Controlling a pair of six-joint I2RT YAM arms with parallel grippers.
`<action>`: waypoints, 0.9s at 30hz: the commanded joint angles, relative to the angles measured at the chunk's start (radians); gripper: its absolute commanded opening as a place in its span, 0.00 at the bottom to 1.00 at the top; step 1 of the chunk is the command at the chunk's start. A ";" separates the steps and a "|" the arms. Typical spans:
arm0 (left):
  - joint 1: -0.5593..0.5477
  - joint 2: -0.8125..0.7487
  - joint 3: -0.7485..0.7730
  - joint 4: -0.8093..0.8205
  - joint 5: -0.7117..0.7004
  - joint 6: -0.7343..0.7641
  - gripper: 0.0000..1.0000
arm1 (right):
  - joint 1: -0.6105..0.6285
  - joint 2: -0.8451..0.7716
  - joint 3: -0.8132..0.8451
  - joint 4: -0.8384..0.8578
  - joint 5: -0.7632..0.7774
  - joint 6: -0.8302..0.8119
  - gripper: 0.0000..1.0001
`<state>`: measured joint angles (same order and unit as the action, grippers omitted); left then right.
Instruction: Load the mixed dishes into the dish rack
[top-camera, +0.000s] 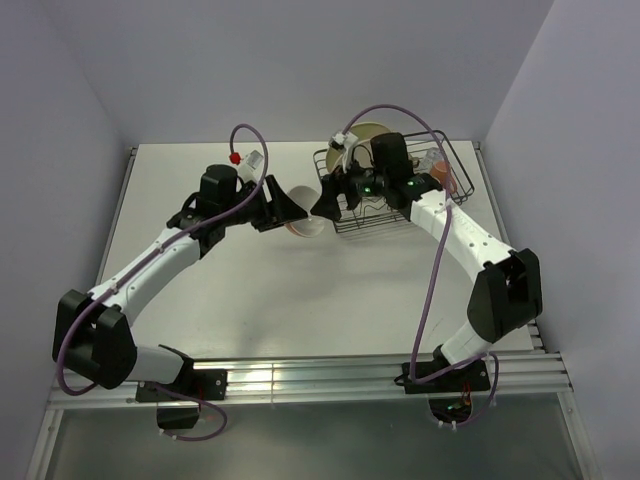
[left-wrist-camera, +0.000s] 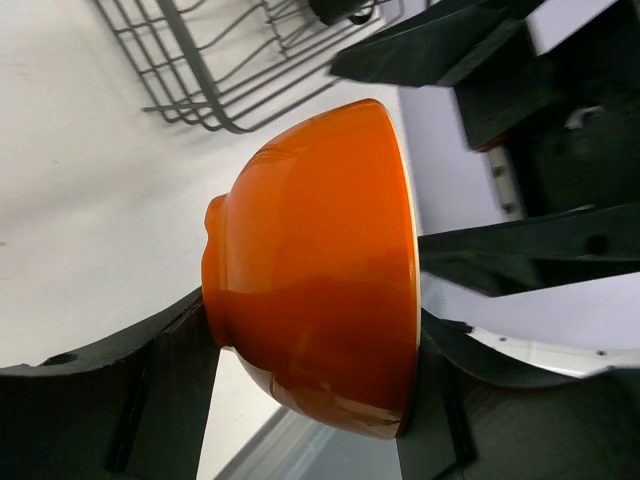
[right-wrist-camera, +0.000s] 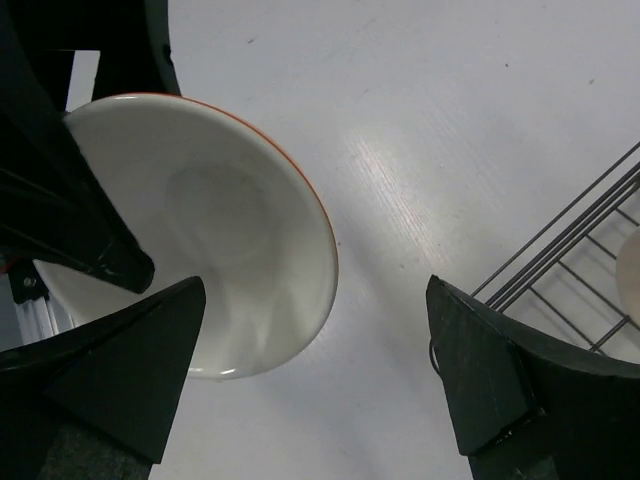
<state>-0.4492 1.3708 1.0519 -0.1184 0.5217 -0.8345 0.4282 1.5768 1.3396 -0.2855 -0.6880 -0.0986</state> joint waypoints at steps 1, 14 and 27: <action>-0.008 -0.042 0.077 -0.030 -0.051 0.107 0.34 | -0.032 -0.026 0.095 -0.021 -0.077 -0.052 1.00; -0.098 0.066 0.307 -0.179 -0.149 0.489 0.29 | -0.254 -0.089 0.170 -0.098 -0.177 -0.059 1.00; -0.223 0.416 0.755 -0.322 -0.261 0.923 0.27 | -0.525 -0.176 -0.029 -0.073 -0.229 -0.052 1.00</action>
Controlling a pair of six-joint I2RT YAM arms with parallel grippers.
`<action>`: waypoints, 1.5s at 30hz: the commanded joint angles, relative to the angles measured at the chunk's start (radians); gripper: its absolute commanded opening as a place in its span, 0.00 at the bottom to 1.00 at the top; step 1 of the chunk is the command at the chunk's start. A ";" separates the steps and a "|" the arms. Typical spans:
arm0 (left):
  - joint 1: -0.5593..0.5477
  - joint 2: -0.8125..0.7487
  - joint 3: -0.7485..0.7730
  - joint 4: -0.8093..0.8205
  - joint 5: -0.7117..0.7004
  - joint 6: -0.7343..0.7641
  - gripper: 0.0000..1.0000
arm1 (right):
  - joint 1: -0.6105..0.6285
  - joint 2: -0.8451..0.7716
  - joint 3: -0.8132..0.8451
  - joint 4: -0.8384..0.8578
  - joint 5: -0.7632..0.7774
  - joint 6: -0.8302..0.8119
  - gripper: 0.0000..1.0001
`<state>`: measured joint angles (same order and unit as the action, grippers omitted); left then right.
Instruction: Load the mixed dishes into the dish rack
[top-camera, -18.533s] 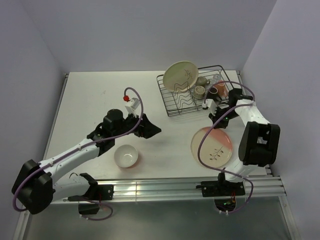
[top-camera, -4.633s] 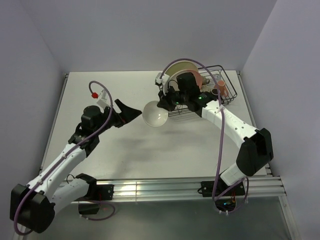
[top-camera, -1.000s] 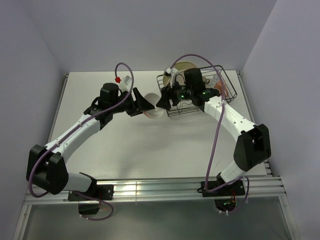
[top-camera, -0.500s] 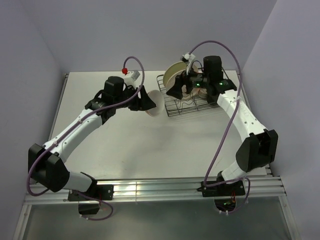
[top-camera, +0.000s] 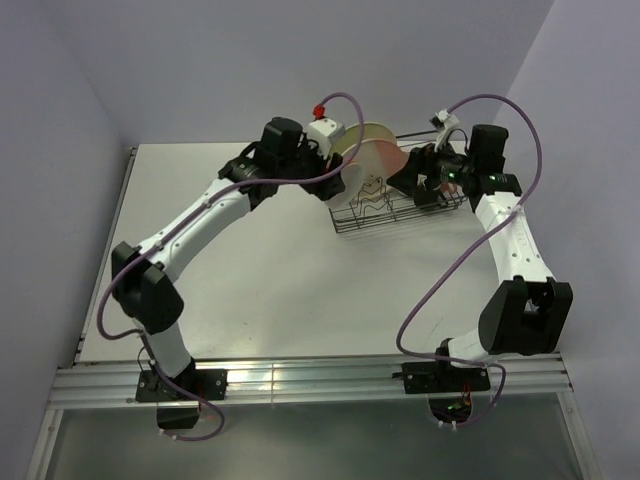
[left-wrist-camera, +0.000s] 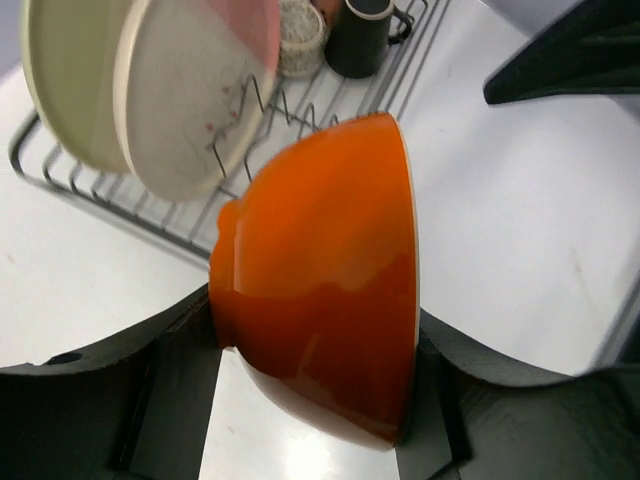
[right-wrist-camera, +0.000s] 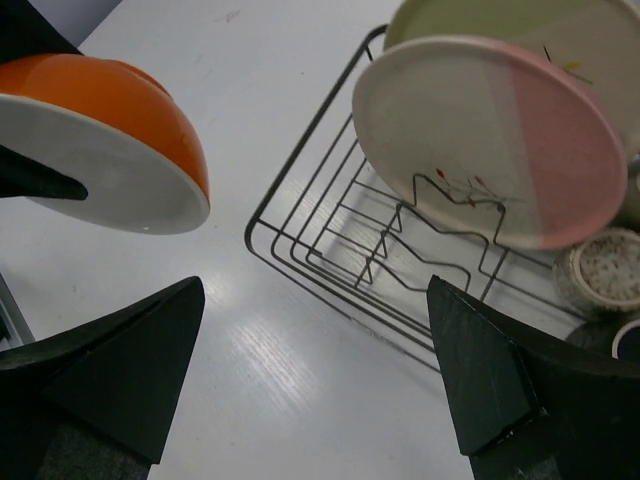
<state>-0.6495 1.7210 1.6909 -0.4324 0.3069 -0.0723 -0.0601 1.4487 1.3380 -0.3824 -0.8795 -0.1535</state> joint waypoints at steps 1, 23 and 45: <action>-0.032 0.093 0.191 -0.023 -0.057 0.181 0.27 | -0.059 -0.050 -0.034 0.033 -0.050 0.011 1.00; -0.085 0.364 0.362 0.135 -0.181 0.247 0.29 | -0.153 -0.048 -0.201 -0.004 -0.168 -0.061 1.00; 0.148 0.081 -0.065 0.313 0.033 -0.552 0.73 | -0.081 -0.001 -0.177 0.002 -0.121 -0.044 1.00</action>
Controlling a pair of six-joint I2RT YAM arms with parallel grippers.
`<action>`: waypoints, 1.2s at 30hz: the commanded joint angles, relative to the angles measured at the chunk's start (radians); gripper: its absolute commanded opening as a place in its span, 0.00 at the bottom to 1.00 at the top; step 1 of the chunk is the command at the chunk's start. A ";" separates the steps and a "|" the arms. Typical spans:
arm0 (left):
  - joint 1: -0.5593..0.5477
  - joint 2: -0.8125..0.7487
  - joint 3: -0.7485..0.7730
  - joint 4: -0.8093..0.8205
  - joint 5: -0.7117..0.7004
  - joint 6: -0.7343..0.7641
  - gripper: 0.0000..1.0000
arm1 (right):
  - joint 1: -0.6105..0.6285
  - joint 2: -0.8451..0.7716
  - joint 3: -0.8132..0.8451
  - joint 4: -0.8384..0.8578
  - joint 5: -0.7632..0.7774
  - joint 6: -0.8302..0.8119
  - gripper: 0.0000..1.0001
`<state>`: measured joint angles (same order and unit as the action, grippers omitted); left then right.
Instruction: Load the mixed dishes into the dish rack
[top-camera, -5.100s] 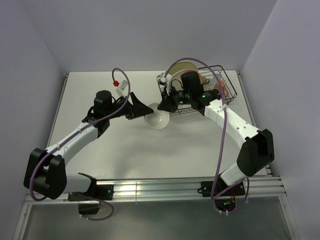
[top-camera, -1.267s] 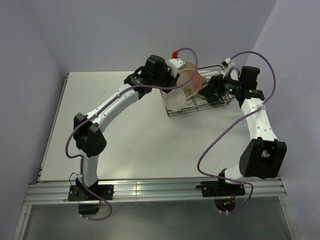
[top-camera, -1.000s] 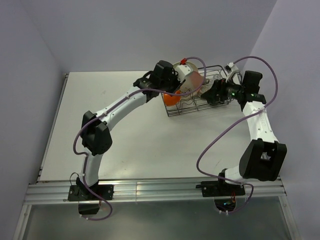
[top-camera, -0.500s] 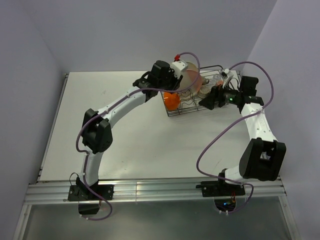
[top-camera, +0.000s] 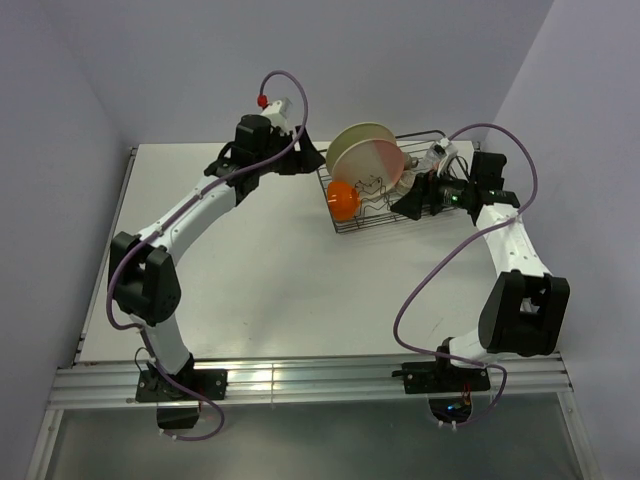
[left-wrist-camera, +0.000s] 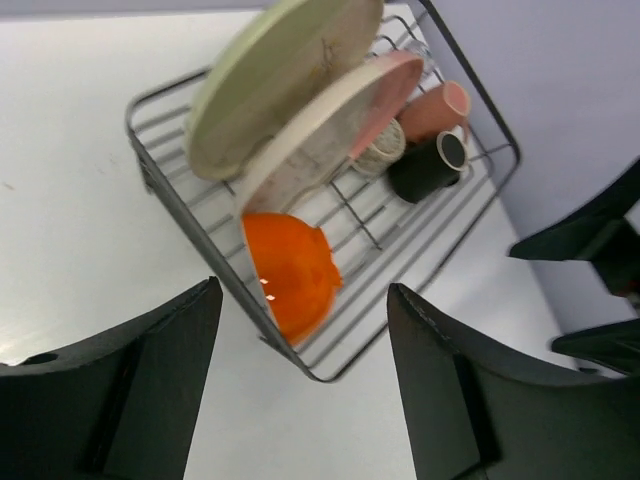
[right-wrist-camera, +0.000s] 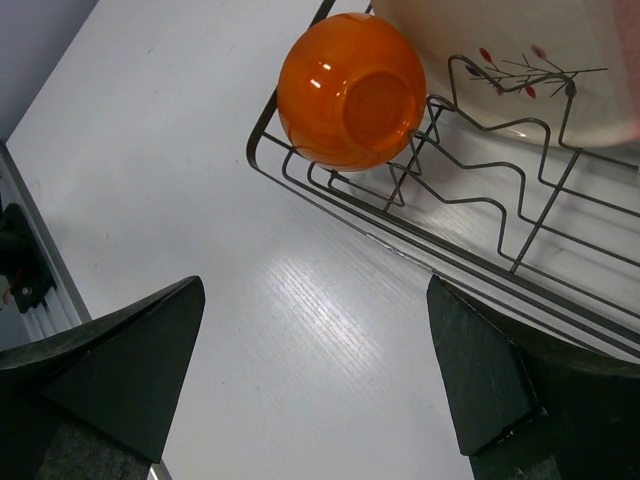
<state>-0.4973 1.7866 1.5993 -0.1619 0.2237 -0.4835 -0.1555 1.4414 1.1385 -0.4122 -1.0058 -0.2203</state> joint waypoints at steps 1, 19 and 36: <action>-0.003 0.032 0.046 0.029 0.132 -0.154 0.74 | 0.014 0.008 0.024 0.030 0.009 0.024 1.00; 0.000 0.198 0.122 -0.033 0.204 -0.267 0.71 | 0.016 -0.009 -0.008 0.064 0.036 0.062 1.00; -0.006 0.298 0.185 -0.044 0.204 -0.280 0.68 | 0.016 -0.021 -0.025 0.072 0.041 0.072 1.00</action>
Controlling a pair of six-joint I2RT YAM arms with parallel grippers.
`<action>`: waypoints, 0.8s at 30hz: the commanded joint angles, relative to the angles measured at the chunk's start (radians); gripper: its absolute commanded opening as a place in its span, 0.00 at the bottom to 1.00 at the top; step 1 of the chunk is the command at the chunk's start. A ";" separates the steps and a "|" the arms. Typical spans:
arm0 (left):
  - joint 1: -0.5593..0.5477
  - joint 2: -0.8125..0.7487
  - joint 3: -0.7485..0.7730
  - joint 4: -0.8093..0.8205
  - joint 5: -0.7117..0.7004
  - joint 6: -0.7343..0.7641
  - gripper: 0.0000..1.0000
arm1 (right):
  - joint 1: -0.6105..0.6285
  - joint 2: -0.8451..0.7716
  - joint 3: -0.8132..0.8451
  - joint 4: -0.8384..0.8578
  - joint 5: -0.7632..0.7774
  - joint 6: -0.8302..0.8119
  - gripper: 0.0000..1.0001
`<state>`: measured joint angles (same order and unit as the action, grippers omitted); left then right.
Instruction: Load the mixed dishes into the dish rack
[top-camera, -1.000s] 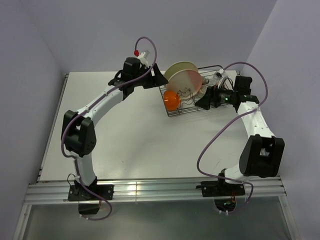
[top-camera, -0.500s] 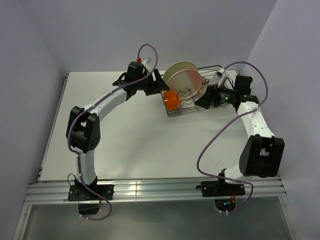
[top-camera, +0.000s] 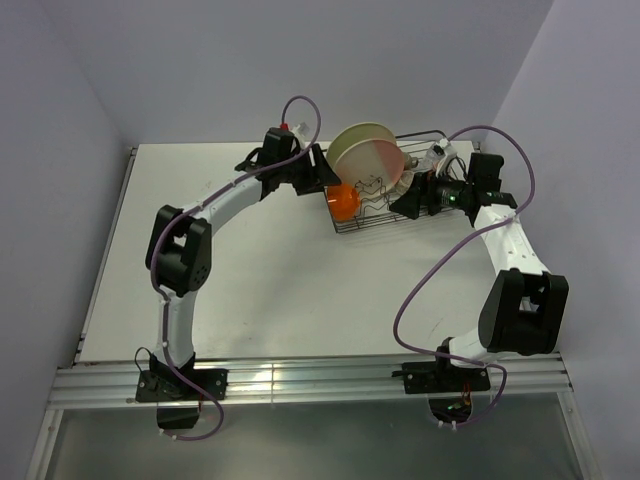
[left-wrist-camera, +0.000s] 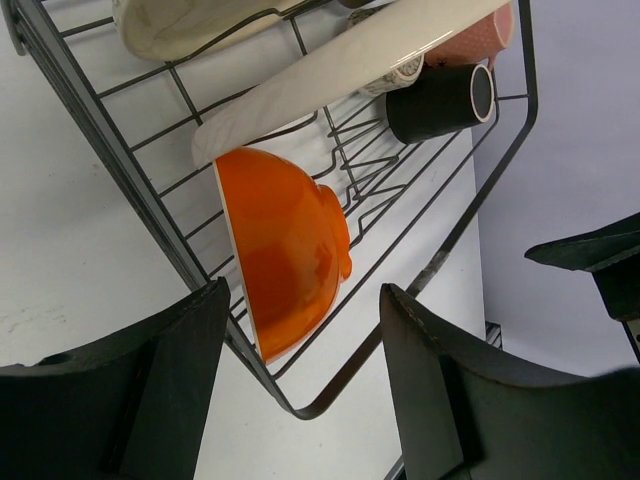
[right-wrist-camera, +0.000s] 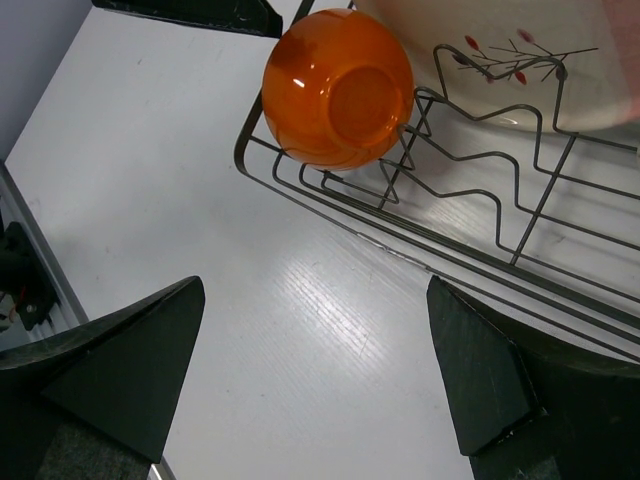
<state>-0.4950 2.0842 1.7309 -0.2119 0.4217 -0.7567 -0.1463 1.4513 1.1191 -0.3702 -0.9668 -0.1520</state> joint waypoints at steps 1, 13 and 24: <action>-0.008 0.005 0.052 0.011 0.011 -0.010 0.67 | 0.005 -0.032 -0.007 0.030 0.003 0.002 1.00; -0.014 0.017 0.028 0.069 0.068 -0.059 0.62 | 0.005 -0.031 -0.004 0.039 0.002 0.012 1.00; -0.033 0.056 0.064 0.013 0.060 -0.063 0.60 | 0.005 -0.029 -0.010 0.047 0.000 0.017 1.00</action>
<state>-0.5167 2.1277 1.7401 -0.1993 0.4702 -0.8127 -0.1463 1.4513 1.1179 -0.3588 -0.9615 -0.1455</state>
